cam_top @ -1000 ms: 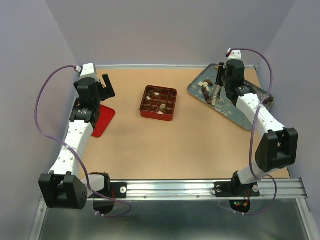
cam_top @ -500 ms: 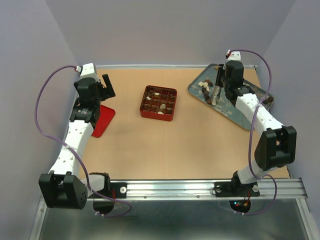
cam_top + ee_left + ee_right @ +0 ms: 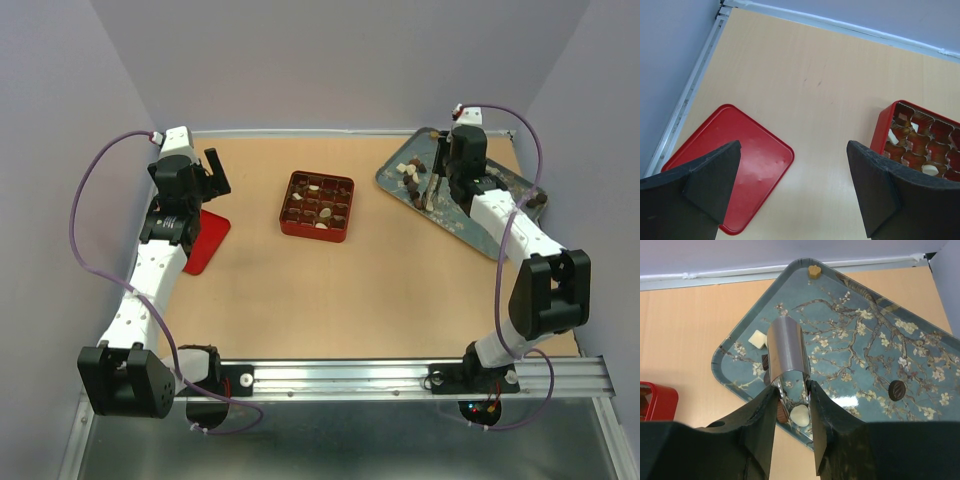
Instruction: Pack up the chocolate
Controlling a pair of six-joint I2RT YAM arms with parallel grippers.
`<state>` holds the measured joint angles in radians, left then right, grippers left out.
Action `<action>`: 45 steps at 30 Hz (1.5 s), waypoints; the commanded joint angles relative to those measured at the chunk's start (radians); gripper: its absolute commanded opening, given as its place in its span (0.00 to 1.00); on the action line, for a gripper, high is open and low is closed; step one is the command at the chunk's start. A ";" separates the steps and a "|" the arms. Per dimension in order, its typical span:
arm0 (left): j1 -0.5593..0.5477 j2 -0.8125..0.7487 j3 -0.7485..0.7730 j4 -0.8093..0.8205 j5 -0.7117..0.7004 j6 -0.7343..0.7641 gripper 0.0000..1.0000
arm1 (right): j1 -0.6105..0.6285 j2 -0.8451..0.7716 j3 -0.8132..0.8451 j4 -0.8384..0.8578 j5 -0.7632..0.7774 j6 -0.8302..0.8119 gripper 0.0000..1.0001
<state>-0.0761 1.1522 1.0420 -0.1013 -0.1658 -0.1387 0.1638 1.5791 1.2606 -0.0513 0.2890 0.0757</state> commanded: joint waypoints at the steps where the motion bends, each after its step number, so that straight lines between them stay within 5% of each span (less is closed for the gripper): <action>1: 0.007 0.000 0.001 0.040 -0.011 0.008 0.99 | -0.009 -0.005 -0.012 0.039 0.012 -0.001 0.31; 17: 0.007 -0.003 0.001 0.040 -0.008 0.007 0.99 | 0.011 -0.149 0.040 -0.012 -0.088 0.007 0.23; 34: 0.009 -0.006 0.001 0.040 -0.012 0.008 0.99 | 0.448 0.013 0.287 -0.027 -0.155 0.032 0.23; 45: 0.007 -0.012 0.001 0.041 -0.014 0.008 0.99 | 0.540 0.130 0.375 -0.025 -0.203 0.041 0.23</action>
<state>-0.0761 1.1572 1.0424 -0.1013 -0.1673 -0.1387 0.6983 1.7058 1.5558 -0.1070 0.0971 0.1101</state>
